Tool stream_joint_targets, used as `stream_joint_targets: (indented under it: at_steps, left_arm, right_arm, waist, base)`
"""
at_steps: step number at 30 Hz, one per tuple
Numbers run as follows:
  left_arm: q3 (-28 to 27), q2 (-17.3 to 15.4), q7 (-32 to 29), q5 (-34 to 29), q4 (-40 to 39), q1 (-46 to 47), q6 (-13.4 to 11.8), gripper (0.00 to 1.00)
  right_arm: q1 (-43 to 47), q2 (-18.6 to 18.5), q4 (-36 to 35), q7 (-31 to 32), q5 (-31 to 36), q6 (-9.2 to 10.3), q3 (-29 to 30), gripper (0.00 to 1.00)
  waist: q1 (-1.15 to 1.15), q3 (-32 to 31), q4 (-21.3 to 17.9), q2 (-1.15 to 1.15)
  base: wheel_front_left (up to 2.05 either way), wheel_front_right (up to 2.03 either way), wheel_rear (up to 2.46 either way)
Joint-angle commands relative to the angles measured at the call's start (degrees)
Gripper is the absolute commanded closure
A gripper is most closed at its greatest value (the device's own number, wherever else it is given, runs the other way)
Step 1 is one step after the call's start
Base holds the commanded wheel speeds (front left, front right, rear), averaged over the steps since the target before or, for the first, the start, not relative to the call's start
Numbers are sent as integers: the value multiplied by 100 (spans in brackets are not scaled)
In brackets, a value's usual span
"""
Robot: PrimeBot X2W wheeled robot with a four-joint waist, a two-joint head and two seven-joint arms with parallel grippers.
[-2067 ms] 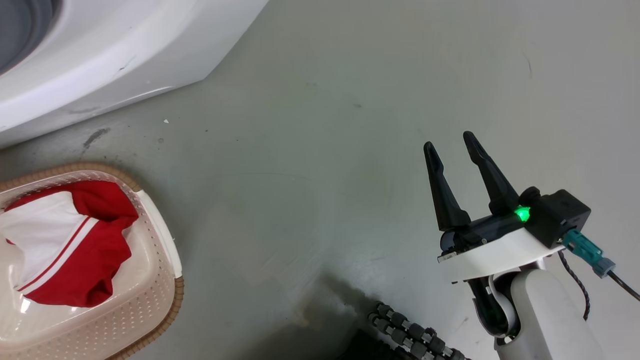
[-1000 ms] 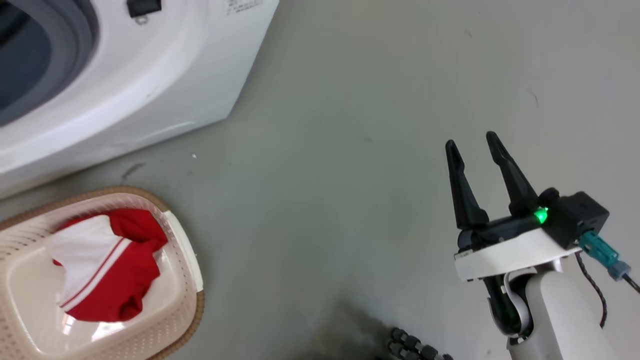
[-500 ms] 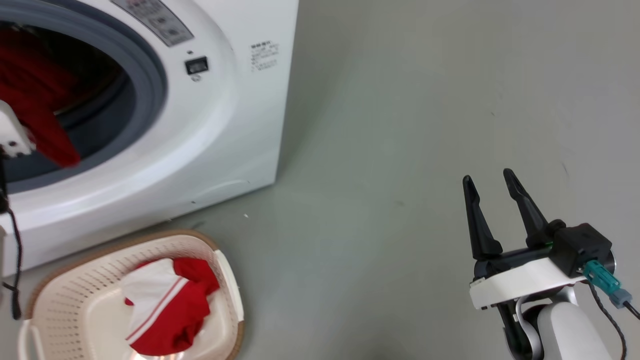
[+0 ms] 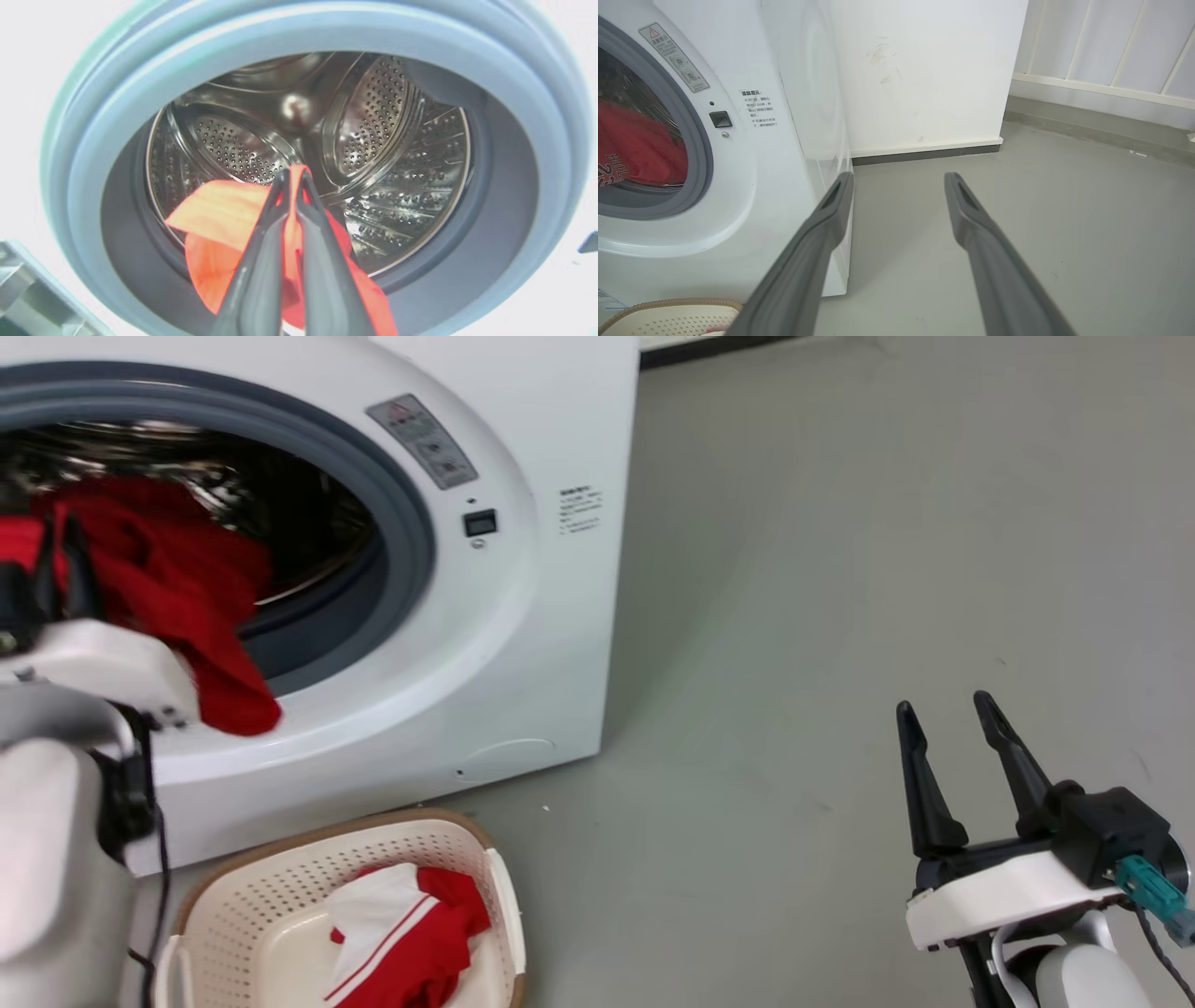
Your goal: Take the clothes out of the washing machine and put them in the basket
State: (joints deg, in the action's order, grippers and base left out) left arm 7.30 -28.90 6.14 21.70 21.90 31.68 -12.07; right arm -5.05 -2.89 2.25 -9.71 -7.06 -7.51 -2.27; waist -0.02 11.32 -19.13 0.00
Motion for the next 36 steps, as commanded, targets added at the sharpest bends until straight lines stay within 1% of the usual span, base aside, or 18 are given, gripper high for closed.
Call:
stream_joint_targets:
  at_steps: [1,7,12,16,20,23,26,31,36]
  left_arm:
    - [25,44,-49,11,-249,-240,-71,100]
    - [111,189,-276,10,-1599,-1104,-375,100]
    - [318,298,-501,-73,-2598,-1784,-606,100]
    - [454,413,-588,-102,-3129,-2336,-790,100]
    - [571,552,-629,-62,-3394,-2884,-959,100]
    - [616,694,-578,22,-3315,-3222,-1056,100]
    - [670,909,-421,188,-2981,-3483,-1049,100]
    - [734,1254,-41,500,-2125,-3545,-817,100]
    - [765,1523,398,671,-1122,-3244,-578,100]
  right_arm:
    - [100,2,-71,42,41,4,26,0]
    - [304,2,-322,178,115,4,159,0]
    - [387,2,-489,306,193,4,218,0]
    - [441,1,-590,402,269,4,195,0]
    - [507,1,-727,476,326,4,189,0]
    - [502,2,-838,507,359,4,208,0]
    - [507,1,-859,521,369,4,198,0]
    - [404,2,-943,542,357,4,147,0]
    - [240,3,-997,548,380,4,98,0]
  waist:
    - [2,-178,175,0]
    - [2,-327,495,0]
    - [2,-385,769,0]
    - [2,-435,929,0]
    - [2,-425,1042,0]
    - [2,-329,1101,0]
    - [2,-288,1135,0]
    - [2,-26,1139,0]
    - [2,314,1028,0]
  base:
    - [0,0,0]
    - [0,0,0]
    - [0,0,0]
    - [0,0,0]
    - [0,0,0]
    - [0,0,0]
    - [0,0,0]
    - [0,0,0]
    - [0,0,0]
